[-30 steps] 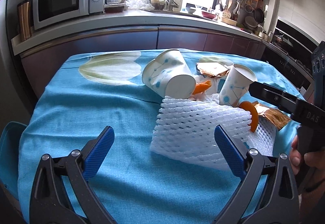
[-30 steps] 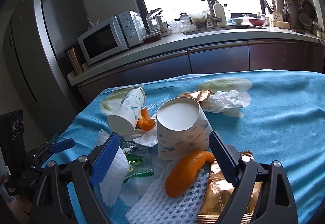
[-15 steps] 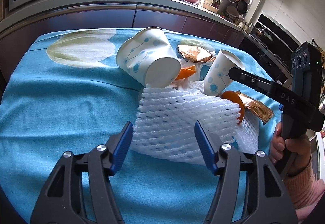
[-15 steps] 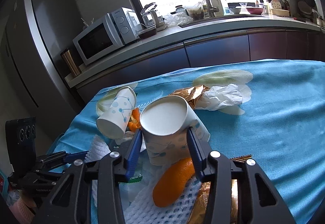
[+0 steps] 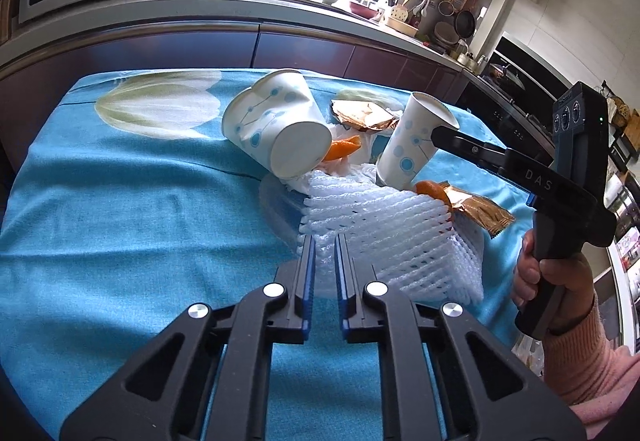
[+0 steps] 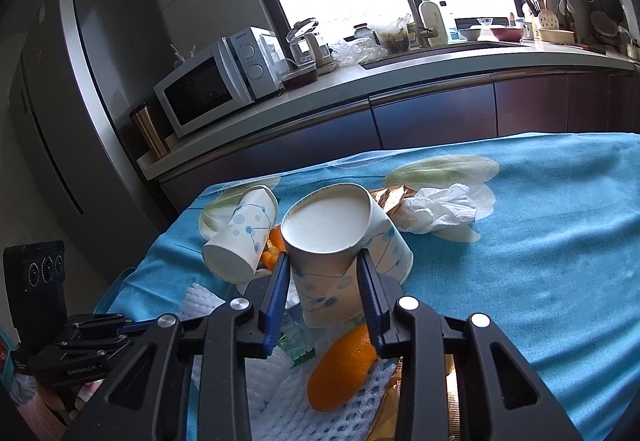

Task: Collect trash
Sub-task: 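Close left tool on white foam net while right tool grasps blue-dotted paper cup, then carry both held items into the teal bin and open both tools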

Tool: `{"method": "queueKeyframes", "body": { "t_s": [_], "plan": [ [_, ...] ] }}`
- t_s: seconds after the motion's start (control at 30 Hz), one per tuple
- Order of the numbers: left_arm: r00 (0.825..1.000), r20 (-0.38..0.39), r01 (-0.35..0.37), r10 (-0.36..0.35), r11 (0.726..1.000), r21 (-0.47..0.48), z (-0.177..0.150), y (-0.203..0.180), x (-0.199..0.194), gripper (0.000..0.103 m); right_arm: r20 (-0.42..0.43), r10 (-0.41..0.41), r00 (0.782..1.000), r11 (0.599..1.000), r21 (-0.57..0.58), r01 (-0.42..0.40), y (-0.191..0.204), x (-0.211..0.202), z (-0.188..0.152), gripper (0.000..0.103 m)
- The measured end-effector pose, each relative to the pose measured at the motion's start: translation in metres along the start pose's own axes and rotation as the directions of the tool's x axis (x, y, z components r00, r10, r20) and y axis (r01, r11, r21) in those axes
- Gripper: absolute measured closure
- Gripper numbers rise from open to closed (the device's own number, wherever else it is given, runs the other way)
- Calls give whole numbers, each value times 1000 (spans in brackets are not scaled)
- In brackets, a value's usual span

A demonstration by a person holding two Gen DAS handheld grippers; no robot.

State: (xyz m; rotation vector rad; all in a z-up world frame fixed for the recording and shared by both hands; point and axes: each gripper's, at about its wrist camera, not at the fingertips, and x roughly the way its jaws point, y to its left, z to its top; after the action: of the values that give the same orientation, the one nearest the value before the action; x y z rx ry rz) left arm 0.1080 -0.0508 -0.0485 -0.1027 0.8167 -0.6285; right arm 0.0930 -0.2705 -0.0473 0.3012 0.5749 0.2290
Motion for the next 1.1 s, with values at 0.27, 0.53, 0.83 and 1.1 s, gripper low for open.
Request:
{"method": "queueKeyframes", "body": {
  "t_s": [0.27,0.53,0.83,1.1],
  "plan": [
    [997,74,-2,3,1000,-15,-1,2,-39,96,55,29,998,999,-19,-28,11,-19,7,73],
    [989,144,-33,37,999,-31,-5,12,-88,96,60,94,994,994,-58,-90,34,-29,6,74],
    [971,215,-90,105,993,-76,-15,36,-149,96,12,236,972,963,-134,-233,91,-26,-1,74],
    [930,273,-207,246,965,-162,-30,76,-213,96,-81,381,921,901,-191,-389,160,2,-6,74]
  ]
}}
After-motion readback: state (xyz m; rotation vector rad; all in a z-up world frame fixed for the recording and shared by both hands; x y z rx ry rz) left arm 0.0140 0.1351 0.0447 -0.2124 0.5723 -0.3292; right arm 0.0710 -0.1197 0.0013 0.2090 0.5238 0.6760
